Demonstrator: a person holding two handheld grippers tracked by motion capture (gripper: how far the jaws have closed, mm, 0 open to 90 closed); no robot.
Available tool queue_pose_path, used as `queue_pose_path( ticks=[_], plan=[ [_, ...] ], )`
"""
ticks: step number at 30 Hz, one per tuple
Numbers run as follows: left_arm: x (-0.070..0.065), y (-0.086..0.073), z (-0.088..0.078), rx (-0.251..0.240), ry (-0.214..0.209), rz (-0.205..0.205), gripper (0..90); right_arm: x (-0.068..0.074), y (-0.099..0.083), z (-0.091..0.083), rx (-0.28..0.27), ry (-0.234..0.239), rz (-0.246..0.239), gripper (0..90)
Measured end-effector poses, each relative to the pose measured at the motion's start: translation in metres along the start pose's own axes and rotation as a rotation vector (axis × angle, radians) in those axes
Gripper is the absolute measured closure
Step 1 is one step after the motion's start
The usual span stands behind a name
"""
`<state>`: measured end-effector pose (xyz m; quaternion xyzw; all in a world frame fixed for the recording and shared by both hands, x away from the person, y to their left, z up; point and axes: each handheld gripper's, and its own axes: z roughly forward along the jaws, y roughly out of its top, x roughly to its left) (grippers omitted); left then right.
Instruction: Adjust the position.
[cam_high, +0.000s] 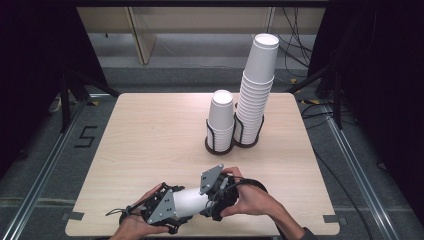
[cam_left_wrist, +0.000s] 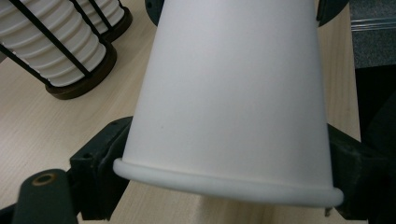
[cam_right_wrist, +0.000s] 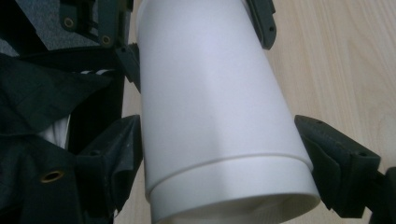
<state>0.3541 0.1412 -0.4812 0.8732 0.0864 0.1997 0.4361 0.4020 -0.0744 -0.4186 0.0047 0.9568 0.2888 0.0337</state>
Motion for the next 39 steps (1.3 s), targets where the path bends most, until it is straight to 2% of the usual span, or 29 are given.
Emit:
queue_pose_path(
  ticks=[2, 3, 5, 6, 7, 8, 9, 10, 11, 13, 14, 16, 17, 20, 23, 29, 30, 31, 32, 33, 35, 36, 37, 38, 39],
  plan=[
    [0.0, 0.0, -0.001, 0.016, 0.0, 0.024, 15.1, 0.001, 0.0, 0.002, 0.021, 0.009, -0.005, 20.3],
    [-0.001, 0.0, -0.001, 0.011, -0.004, 0.015, 15.1, 0.001, -0.001, 0.003, 0.023, 0.004, -0.021, 22.0],
    [0.0, 0.0, -0.001, 0.016, -0.004, 0.026, 14.6, 0.0, -0.001, 0.003, 0.022, 0.014, -0.024, 23.0],
    [0.0, -0.001, 0.0, -0.022, -0.024, 0.003, 13.9, 0.003, -0.002, 0.001, 0.03, 0.021, 0.012, 23.4],
    [0.001, -0.002, -0.002, -0.035, -0.033, -0.002, 12.5, 0.0, -0.002, 0.001, 0.015, 0.033, -0.029, 23.5],
    [0.002, -0.004, -0.002, -0.069, -0.037, -0.014, 11.4, -0.001, -0.003, -0.001, 0.01, 0.039, -0.035, 23.7],
    [0.003, -0.006, -0.002, -0.11, -0.036, -0.023, 10.4, -0.002, -0.004, -0.003, -0.002, 0.054, -0.032, 23.9],
    [0.004, -0.008, -0.003, -0.147, -0.047, -0.03, 9.8, -0.002, -0.006, -0.005, -0.007, 0.075, 0.008, 24.1],
    [0.005, -0.009, -0.004, -0.191, -0.056, -0.034, 9.4, -0.005, -0.006, -0.007, -0.034, 0.097, -0.021, 24.2],
    [0.007, -0.01, -0.008, -0.248, -0.063, -0.04, 9.0, -0.007, -0.009, -0.012, -0.064, 0.114, -0.019, 24.3],
    [0.007, -0.011, -0.008, -0.283, -0.071, -0.049, 8.9, -0.007, -0.01, -0.015, -0.077, 0.104, -0.017, 24.4],
    [0.007, -0.01, -0.011, -0.307, -0.071, -0.057, 8.6, -0.008, -0.011, -0.018, -0.1, 0.118, -0.016, 24.4],
    [0.008, -0.011, -0.012, -0.308, -0.072, -0.044, 8.4, -0.009, -0.011, -0.019, -0.106, 0.121, -0.017, 24.4],
    [0.008, -0.01, -0.012, -0.332, -0.072, -0.051, 8.0, -0.009, -0.012, -0.019, -0.111, 0.136, -0.015, 24.4],
    [0.008, -0.011, -0.012, -0.339, -0.078, -0.054, 8.3, -0.01, -0.013, -0.018, -0.118, 0.157, 0.002, 24.4],
    [0.01, -0.008, -0.014, -0.298, -0.087, -0.034, 15.0, -0.012, -0.016, -0.016, -0.113, 0.16, 0.009, 25.2],
    [0.01, -0.007, -0.014, -0.292, -0.088, -0.037, 15.5, -0.012, -0.016, -0.016, -0.102, 0.145, -0.004, 24.8],
    [0.009, -0.006, -0.013, -0.287, -0.092, -0.046, 15.7, -0.011, -0.016, -0.016, -0.093, 0.142, 0.004, 24.5],
    [0.008, -0.005, -0.013, -0.271, -0.09, -0.051, 15.8, -0.01, -0.015, -0.015, -0.077, 0.131, -0.002, 23.9],
    [0.008, -0.004, -0.013, -0.238, -0.083, -0.037, 15.8, -0.008, -0.014, -0.015, -0.061, 0.108, -0.005, 22.1],
    [0.006, -0.003, -0.011, -0.219, -0.077, -0.044, 15.8, -0.007, -0.012, -0.011, -0.03, 0.105, -0.023, 18.5],
    [0.006, -0.003, -0.011, -0.193, -0.076, -0.039, 15.8, -0.004, -0.011, -0.01, -0.009, 0.08, -0.003, 18.6],
    [0.005, -0.002, -0.01, -0.176, -0.071, -0.039, 15.7, -0.002, -0.009, -0.008, 0.002, 0.067, -0.021, 18.6],
    [0.004, -0.001, -0.01, -0.166, -0.07, -0.034, 15.7, 0.001, -0.007, -0.008, 0.024, 0.028, -0.028, 18.3],
    [0.003, -0.001, -0.009, -0.166, -0.074, -0.04, 15.7, 0.004, -0.005, -0.006, 0.034, 0.031, -0.032, 18.1]
  ],
)
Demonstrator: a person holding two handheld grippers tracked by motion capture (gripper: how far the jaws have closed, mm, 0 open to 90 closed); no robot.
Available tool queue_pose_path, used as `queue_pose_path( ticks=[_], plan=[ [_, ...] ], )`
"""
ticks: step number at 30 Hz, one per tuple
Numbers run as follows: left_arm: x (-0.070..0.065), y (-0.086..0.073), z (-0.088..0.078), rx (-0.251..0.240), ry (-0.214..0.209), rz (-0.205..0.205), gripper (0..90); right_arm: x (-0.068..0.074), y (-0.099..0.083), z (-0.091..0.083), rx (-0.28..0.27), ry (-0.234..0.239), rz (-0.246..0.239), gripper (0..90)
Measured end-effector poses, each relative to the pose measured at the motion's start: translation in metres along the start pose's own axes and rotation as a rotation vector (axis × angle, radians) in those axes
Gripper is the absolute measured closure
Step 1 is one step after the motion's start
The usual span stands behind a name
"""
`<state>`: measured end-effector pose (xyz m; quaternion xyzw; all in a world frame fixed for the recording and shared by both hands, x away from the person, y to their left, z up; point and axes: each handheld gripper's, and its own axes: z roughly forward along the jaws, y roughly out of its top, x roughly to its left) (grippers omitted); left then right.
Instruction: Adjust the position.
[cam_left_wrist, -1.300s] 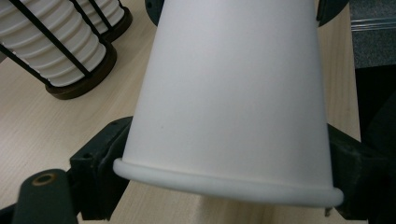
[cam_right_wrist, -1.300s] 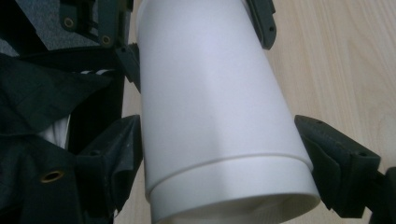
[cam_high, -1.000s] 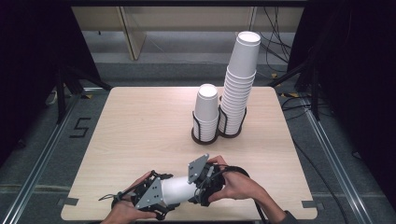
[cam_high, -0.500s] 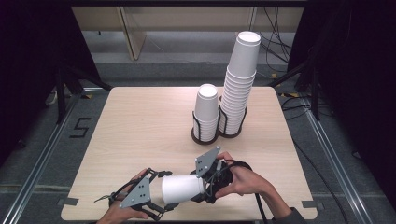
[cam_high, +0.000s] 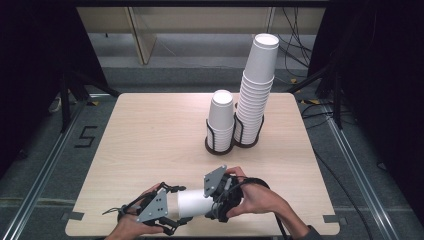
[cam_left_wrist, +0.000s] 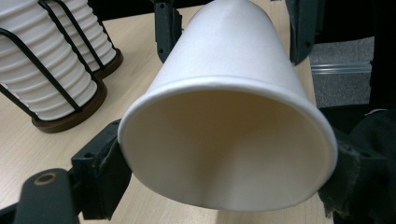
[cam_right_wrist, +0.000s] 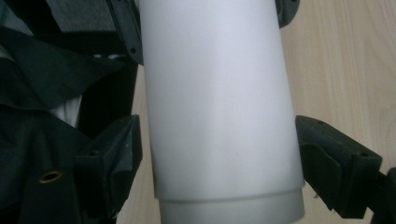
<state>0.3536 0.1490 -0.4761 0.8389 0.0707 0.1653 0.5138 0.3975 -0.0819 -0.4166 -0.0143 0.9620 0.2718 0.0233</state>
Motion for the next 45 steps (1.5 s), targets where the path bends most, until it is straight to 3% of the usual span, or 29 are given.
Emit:
queue_pose_path(
  ticks=[1, 2, 4, 5, 6, 7, 8, 9, 11, 12, 13, 14, 15, 16, 17, 18, 19, 20, 21, 23, 24, 25, 26, 29, 30, 36, 38, 40, 45],
  plan=[
    [0.0, 0.001, 0.0, 0.013, 0.003, 0.003, 15.7, 0.001, 0.002, 0.002, 0.022, -0.02, -0.017, 18.1],
    [-0.001, 0.002, 0.001, 0.023, 0.001, 0.0, 15.7, 0.001, 0.004, 0.004, 0.03, -0.03, -0.065, 18.1],
    [-0.002, 0.004, 0.002, 0.033, 0.004, 0.001, 15.7, 0.003, 0.008, 0.006, 0.056, -0.05, -0.085, 18.1],
    [-0.003, 0.004, 0.002, 0.033, -0.001, 0.001, 15.7, 0.006, 0.009, 0.006, 0.071, -0.061, -0.064, 18.1],
    [-0.003, 0.005, 0.002, 0.047, -0.006, 0.005, 15.7, 0.006, 0.011, 0.009, 0.07, -0.056, -0.106, 18.1],
    [-0.004, 0.006, 0.003, 0.039, 0.0, -0.003, 15.7, 0.007, 0.012, 0.011, 0.083, -0.061, -0.112, 18.0],
    [-0.004, 0.006, 0.003, 0.042, -0.001, -0.001, 15.7, 0.011, 0.013, 0.012, 0.108, -0.067, -0.072, 17.4],
    [-0.005, 0.006, 0.003, 0.037, -0.002, 0.0, 15.7, 0.012, 0.014, 0.014, 0.118, -0.075, -0.071, 17.7],
    [-0.005, 0.006, 0.003, 0.041, 0.003, -0.001, 15.7, 0.009, 0.016, 0.02, 0.111, -0.076, -0.161, 16.4],
    [-0.005, 0.006, 0.003, 0.04, 0.0, -0.003, 15.7, 0.009, 0.016, 0.022, 0.117, -0.068, -0.141, 16.9],
    [-0.005, 0.006, 0.003, 0.04, 0.004, -0.005, 15.7, 0.013, 0.016, 0.022, 0.142, -0.075, -0.087, 17.3],
    [-0.004, 0.006, 0.003, 0.039, 0.003, -0.006, 15.7, 0.009, 0.018, 0.024, 0.123, -0.079, -0.161, 17.9],
    [-0.004, 0.006, 0.003, 0.039, 0.003, -0.006, 15.7, 0.009, 0.018, 0.025, 0.122, -0.079, -0.168, 18.6],
    [-0.005, 0.005, 0.003, 0.036, -0.002, -0.004, 15.7, 0.013, 0.017, 0.025, 0.149, -0.079, -0.096, 19.5],
    [-0.005, 0.005, 0.003, 0.033, -0.007, -0.003, 15.7, 0.009, 0.017, 0.027, 0.128, -0.07, -0.149, 21.3],
    [-0.004, 0.005, 0.003, 0.034, -0.006, -0.002, 15.6, 0.007, 0.018, 0.028, 0.12, -0.069, -0.179, 23.2],
    [-0.004, 0.005, 0.003, 0.032, -0.006, -0.003, 15.5, 0.007, 0.017, 0.029, 0.122, -0.063, -0.167, 23.6],
    [-0.003, 0.004, 0.003, 0.022, -0.012, -0.003, 14.9, 0.004, 0.017, 0.03, 0.108, -0.07, -0.216, 23.8],
    [-0.003, 0.003, 0.003, -0.009, -0.02, -0.023, 13.9, 0.011, 0.014, 0.027, 0.144, -0.065, -0.101, 23.8],
    [-0.001, 0.001, 0.002, -0.057, -0.021, -0.062, 11.6, 0.009, 0.013, 0.026, 0.116, -0.043, -0.114, 23.3],
    [0.0, 0.0, 0.001, -0.084, -0.017, -0.082, 10.9, 0.003, 0.013, 0.025, 0.071, -0.038, -0.179, 23.2],
    [0.001, -0.001, 0.0, -0.106, -0.012, -0.096, 9.7, 0.004, 0.01, 0.024, 0.064, -0.029, -0.128, 23.1],
    [0.002, -0.001, -0.001, -0.125, -0.011, -0.102, 8.8, 0.002, 0.008, 0.022, 0.047, -0.022, -0.115, 23.1],
    [0.005, -0.004, -0.004, -0.201, -0.009, -0.157, 10.6, -0.007, 0.002, 0.017, -0.041, 0.008, -0.119, 23.1],
    [0.005, -0.004, -0.005, -0.219, -0.004, -0.192, 10.4, -0.01, 0.0, 0.016, -0.085, 0.046, -0.101, 23.1],
    [0.009, -0.005, -0.007, -0.29, -0.023, -0.276, 9.0, -0.015, -0.006, 0.003, -0.196, 0.048, -0.064, 22.9],
    [0.009, -0.005, -0.006, -0.319, -0.023, -0.264, 8.4, -0.013, -0.005, 0.003, -0.216, 0.067, -0.042, 22.8],
    [0.008, -0.004, -0.007, -0.303, -0.019, -0.264, 8.4, -0.013, -0.004, 0.005, -0.216, 0.059, -0.048, 22.7],
    [0.005, -0.001, -0.006, -0.319, -0.009, -0.26, 8.0, -0.01, 0.0, 0.011, -0.224, 0.082, -0.047, 22.6]
  ],
)
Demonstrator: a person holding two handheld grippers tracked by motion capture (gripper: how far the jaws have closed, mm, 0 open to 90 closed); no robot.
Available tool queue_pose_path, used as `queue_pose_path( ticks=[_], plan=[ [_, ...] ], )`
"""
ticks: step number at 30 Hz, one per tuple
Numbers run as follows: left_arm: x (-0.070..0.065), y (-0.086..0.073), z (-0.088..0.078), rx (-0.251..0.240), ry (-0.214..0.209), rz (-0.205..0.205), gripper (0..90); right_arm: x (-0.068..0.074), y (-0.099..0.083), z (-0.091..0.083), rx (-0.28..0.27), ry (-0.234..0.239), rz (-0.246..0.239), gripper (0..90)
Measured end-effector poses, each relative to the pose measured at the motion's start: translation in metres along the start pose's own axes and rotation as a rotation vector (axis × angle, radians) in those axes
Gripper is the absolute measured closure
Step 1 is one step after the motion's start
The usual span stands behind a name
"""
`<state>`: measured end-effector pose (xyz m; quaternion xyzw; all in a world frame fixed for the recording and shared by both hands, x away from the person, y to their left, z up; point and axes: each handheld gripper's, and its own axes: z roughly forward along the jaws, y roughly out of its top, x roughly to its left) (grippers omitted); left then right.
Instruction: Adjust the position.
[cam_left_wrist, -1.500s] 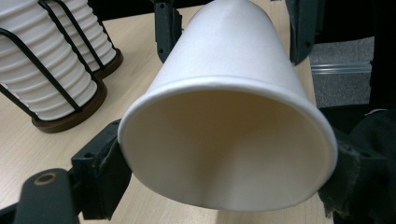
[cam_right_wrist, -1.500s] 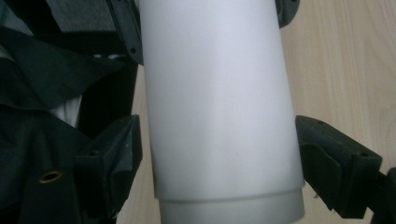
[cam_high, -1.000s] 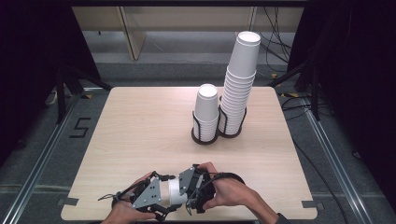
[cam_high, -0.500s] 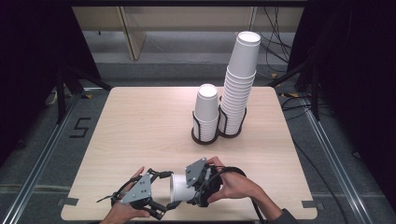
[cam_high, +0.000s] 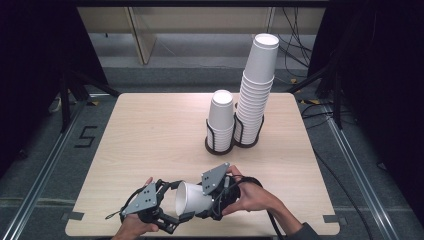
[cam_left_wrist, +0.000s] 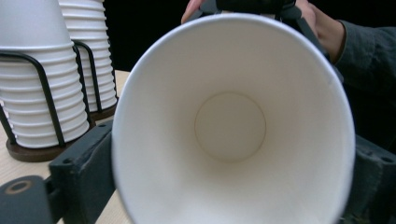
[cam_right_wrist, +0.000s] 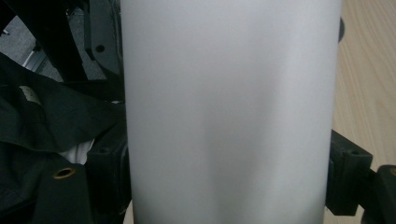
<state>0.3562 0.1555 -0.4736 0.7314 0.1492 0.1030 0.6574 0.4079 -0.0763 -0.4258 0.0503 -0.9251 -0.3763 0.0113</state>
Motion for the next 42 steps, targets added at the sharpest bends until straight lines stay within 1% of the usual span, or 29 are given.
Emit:
queue_pose_path(
  ticks=[1, 3, 4, 5, 6, 7, 8, 12, 13, 14, 15, 16, 17, 18, 19, 21, 22, 24, 25, 26, 27, 29, 30, 32, 33, 35, 36, 38, 42],
  plan=[
    [0.0, 0.0, 0.001, -0.016, -0.005, -0.004, 8.1, 0.0, 0.0, 0.001, -0.003, 0.0, -0.004, 22.5],
    [0.001, 0.002, -0.002, -0.002, -0.014, 0.005, 10.4, 0.0, 0.0, 0.002, -0.009, 0.019, 0.006, 22.9],
    [0.002, 0.003, -0.002, -0.007, -0.021, 0.003, 11.1, 0.0, -0.001, 0.002, -0.011, 0.014, 0.007, 22.9],
    [0.002, 0.003, -0.001, -0.014, -0.029, -0.001, 11.5, 0.001, -0.001, 0.002, -0.018, 0.02, 0.019, 22.7],
    [0.001, 0.003, -0.001, -0.005, -0.018, 0.001, 11.9, 0.0, -0.001, 0.003, -0.018, 0.023, 0.03, 22.6],
    [0.001, 0.004, -0.001, 0.012, -0.005, 0.008, 12.3, 0.0, -0.002, 0.003, -0.011, 0.008, 0.023, 22.1],
    [0.0, 0.005, -0.002, 0.027, 0.007, 0.015, 13.0, -0.001, -0.002, 0.003, -0.001, -0.007, 0.029, 21.4],
    [0.001, 0.007, -0.002, 0.057, 0.036, 0.032, 14.0, -0.002, -0.004, 0.0, 0.035, -0.047, 0.065, 17.4],
    [0.001, 0.007, -0.003, 0.066, 0.043, 0.031, 14.0, -0.004, -0.005, -0.001, 0.054, -0.074, 0.048, 16.6],
    [0.001, 0.007, -0.003, 0.073, 0.048, 0.034, 14.0, -0.003, -0.005, -0.003, 0.067, -0.085, 0.065, 16.9],
    [0.002, 0.007, -0.002, 0.069, 0.044, 0.039, 13.9, -0.003, -0.005, -0.004, 0.063, -0.082, 0.045, 17.0],
    [0.002, 0.007, -0.002, 0.069, 0.044, 0.039, 13.9, -0.001, -0.004, -0.005, 0.066, -0.082, 0.05, 17.0],
    [0.001, 0.009, -0.002, 0.102, 0.061, 0.04, 13.9, 0.001, -0.003, -0.005, 0.076, -0.095, 0.045, 16.7],
    [0.0, 0.009, -0.002, 0.108, 0.063, 0.04, 13.9, 0.002, -0.002, -0.003, 0.089, -0.108, 0.019, 16.6],
    [-0.001, 0.009, 0.0, 0.097, 0.056, 0.038, 13.9, 0.005, 0.0, -0.003, 0.113, -0.121, 0.044, 16.5],
    [-0.002, 0.011, -0.001, 0.119, 0.062, 0.045, 13.8, 0.006, 0.002, 0.003, 0.13, -0.125, 0.002, 16.8],
    [-0.003, 0.012, -0.001, 0.114, 0.06, 0.035, 13.8, 0.007, 0.002, 0.005, 0.142, -0.126, -0.001, 18.2],
    [-0.004, 0.012, -0.001, 0.114, 0.051, 0.04, 13.3, 0.009, 0.002, 0.01, 0.167, -0.127, -0.008, 23.2],
    [-0.004, 0.012, -0.001, 0.1, 0.054, 0.034, 12.3, 0.009, 0.002, 0.012, 0.167, -0.116, -0.017, 23.6],
    [-0.004, 0.01, 0.001, 0.063, 0.048, 0.022, 11.2, 0.009, 0.002, 0.013, 0.159, -0.111, -0.015, 23.7],
    [-0.003, 0.011, -0.001, 0.055, 0.057, 0.012, 9.9, 0.007, 0.001, 0.013, 0.143, -0.104, -0.02, 23.7],
    [-0.002, 0.01, -0.001, 0.023, 0.061, -0.029, 8.0, 0.003, -0.001, 0.01, 0.089, -0.091, -0.014, 23.8],
    [0.0, 0.009, -0.001, 0.016, 0.064, -0.031, 6.7, 0.001, -0.003, 0.008, 0.062, -0.088, -0.01, 23.8],
    [0.001, 0.007, -0.002, 0.015, 0.078, -0.036, 6.0, -0.002, -0.005, 0.003, 0.005, -0.071, 0.03, 23.9],
    [0.002, 0.006, -0.002, 0.001, 0.081, -0.051, 6.2, -0.003, -0.006, 0.001, -0.025, -0.063, 0.052, 23.9],
    [0.003, 0.004, -0.002, -0.007, 0.089, -0.071, 6.4, -0.005, -0.008, -0.002, -0.056, -0.061, 0.066, 23.9],
    [0.003, 0.004, -0.002, -0.023, 0.089, -0.081, 6.6, -0.005, -0.008, -0.003, -0.07, -0.058, 0.081, 23.9],
    [0.003, 0.004, -0.002, -0.044, 0.088, -0.099, 6.1, -0.006, -0.008, -0.003, -0.084, -0.067, 0.09, 23.8],
    [0.001, 0.005, -0.001, -0.06, 0.088, -0.098, 8.2, -0.003, -0.005, 0.005, -0.086, -0.064, 0.094, 23.6]
  ],
)
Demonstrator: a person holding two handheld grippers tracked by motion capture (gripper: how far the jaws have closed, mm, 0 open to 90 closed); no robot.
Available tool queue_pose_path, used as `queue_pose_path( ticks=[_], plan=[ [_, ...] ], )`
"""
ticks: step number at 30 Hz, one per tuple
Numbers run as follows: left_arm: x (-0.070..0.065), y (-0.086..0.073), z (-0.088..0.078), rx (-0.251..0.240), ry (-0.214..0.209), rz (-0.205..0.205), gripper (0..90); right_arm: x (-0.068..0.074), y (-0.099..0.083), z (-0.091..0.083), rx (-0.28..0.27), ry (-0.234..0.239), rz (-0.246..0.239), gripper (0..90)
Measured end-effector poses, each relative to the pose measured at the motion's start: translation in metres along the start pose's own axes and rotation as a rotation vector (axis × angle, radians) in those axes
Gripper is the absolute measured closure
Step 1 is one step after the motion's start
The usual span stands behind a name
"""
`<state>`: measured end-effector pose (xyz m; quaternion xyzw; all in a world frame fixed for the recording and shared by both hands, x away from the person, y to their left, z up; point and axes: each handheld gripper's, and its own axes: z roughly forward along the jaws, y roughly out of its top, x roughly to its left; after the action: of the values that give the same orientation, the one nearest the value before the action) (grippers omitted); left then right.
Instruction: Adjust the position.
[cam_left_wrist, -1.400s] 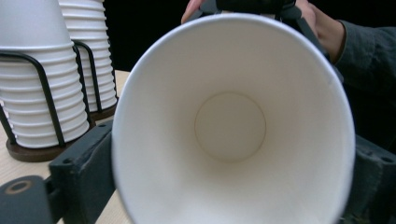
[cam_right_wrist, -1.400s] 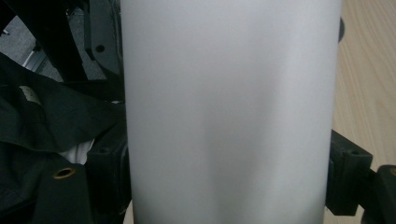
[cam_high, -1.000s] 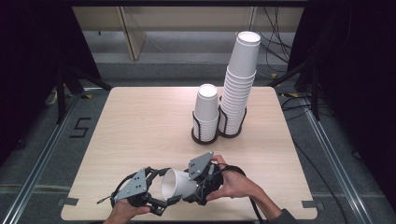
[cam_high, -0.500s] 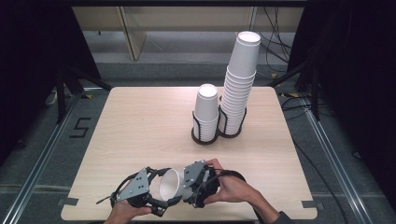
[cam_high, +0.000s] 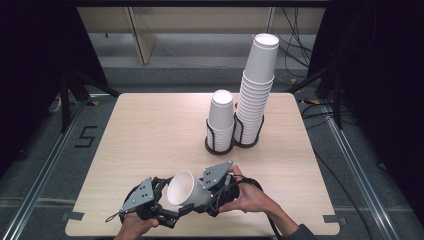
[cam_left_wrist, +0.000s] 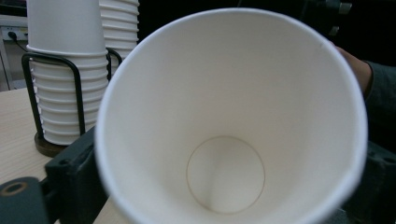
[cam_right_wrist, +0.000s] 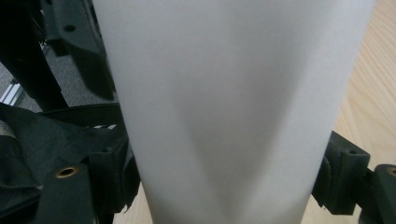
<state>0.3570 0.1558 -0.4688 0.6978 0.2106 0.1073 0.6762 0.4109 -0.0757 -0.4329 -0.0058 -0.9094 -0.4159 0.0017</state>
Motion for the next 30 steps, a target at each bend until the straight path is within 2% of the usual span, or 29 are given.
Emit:
queue_pose_path(
  ticks=[4, 9, 14, 20, 24, 25, 28, 29, 30],
  plan=[
    [-0.001, 0.002, -0.001, -0.014, 0.005, 0.007, 8.1, 0.002, 0.0, 0.007, -0.008, 0.021, 0.0, 23.4],
    [0.0, 0.003, -0.001, -0.009, -0.002, -0.014, 12.9, 0.002, -0.001, 0.009, -0.024, 0.03, 0.041, 21.9],
    [0.0, 0.006, -0.003, 0.002, 0.018, 0.007, 15.3, -0.001, -0.006, 0.008, 0.007, -0.01, 0.061, 16.2],
    [0.006, 0.008, -0.009, 0.022, 0.088, 0.01, 16.5, -0.005, -0.016, -0.002, 0.051, -0.057, 0.109, 16.1],
    [0.009, 0.008, -0.009, 0.036, 0.123, 0.027, 16.6, -0.007, -0.026, -0.011, 0.035, -0.085, 0.14, 16.6],
    [0.009, 0.009, -0.011, 0.067, 0.149, 0.04, 16.6, -0.007, -0.029, -0.014, 0.036, -0.094, 0.147, 16.6],
    [0.011, 0.009, -0.011, 0.101, 0.189, 0.046, 16.4, -0.009, -0.035, -0.02, 0.035, -0.129, 0.162, 17.1],
    [0.011, 0.009, -0.011, 0.101, 0.189, 0.046, 16.3, -0.009, -0.036, -0.022, 0.034, -0.139, 0.165, 17.2],
    [0.012, 0.008, -0.011, 0.122, 0.22, 0.059, 16.3, -0.009, -0.038, -0.024, 0.027, -0.141, 0.172, 17.4]
  ],
)
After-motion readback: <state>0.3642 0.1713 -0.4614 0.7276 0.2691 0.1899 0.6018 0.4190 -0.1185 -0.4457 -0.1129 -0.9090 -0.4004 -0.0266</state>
